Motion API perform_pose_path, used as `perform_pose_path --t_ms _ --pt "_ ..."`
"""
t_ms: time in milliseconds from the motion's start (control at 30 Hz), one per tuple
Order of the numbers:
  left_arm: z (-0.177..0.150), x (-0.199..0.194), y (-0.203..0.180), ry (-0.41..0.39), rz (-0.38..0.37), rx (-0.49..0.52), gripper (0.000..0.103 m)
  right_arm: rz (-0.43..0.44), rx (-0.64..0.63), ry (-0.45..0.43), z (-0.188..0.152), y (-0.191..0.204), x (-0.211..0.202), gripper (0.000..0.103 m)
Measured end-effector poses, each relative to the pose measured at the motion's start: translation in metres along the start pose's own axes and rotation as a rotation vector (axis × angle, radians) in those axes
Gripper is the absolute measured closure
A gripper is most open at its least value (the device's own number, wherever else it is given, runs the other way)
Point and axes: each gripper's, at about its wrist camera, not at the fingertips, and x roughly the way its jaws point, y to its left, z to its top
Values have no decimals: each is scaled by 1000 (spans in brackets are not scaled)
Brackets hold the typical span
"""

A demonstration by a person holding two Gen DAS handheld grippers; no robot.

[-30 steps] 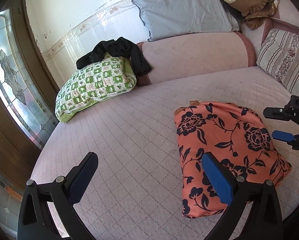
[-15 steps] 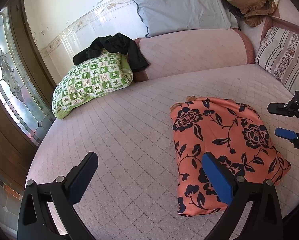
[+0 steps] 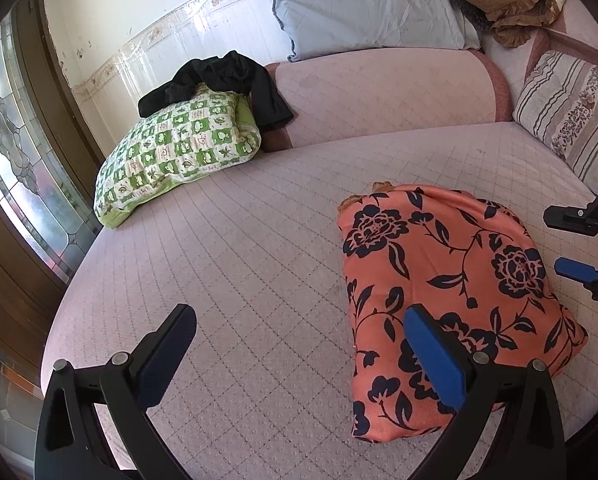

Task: Fold small clothes

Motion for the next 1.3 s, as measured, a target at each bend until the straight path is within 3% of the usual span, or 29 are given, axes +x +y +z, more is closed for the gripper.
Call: perform_pose_path --t_ms 767,1033,1300 --pt "8 50 -18 65 -67 32 0 -3 12 35 11 -8 10 20" --pt "4 75 -22 113 -213 57 0 -18 14 46 8 -11 8 20" --pt "-5 101 -22 163 -312 40 0 -107 -7 74 3 -16 21 20"
